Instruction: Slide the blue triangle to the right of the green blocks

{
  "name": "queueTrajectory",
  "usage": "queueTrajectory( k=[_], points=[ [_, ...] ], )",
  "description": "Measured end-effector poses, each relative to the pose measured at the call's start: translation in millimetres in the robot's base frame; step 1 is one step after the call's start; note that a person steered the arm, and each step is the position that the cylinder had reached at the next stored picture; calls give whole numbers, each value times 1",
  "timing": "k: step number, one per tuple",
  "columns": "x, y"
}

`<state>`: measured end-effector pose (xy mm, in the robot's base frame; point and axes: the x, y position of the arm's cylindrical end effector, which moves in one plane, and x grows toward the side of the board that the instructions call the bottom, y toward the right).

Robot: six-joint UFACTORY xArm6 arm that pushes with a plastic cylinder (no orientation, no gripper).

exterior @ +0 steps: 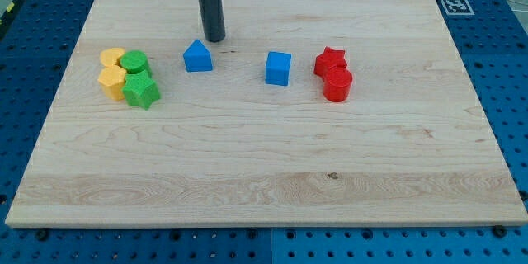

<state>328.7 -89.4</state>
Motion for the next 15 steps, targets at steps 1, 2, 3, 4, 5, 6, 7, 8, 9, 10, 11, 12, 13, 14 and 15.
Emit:
queueTrajectory(
  k=[1,2,3,4,5,6,7,8,9,10,11,12,13,14,15],
  points=[
    [0,-17],
    [0,-17],
    [17,-27],
    [21,-28],
    [21,-26],
    [23,-14],
    [30,-11],
    [39,-11],
    [22,3],
    [10,24],
    [26,24],
    [44,12],
    [45,9],
    [45,27],
    [45,37]
  ],
)
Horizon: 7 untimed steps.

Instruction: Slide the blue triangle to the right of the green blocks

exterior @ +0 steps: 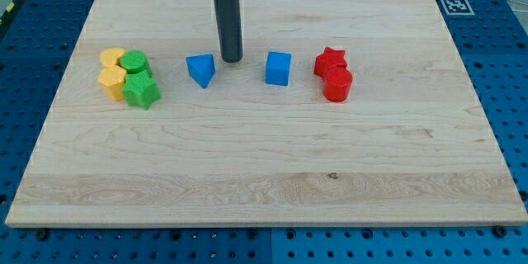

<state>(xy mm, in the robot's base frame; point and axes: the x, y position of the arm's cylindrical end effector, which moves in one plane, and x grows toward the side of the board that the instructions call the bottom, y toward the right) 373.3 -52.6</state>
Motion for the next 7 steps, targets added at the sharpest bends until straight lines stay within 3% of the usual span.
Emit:
queueTrajectory(
  k=[3,7],
  points=[
    [14,-3],
    [16,-51]
  ],
)
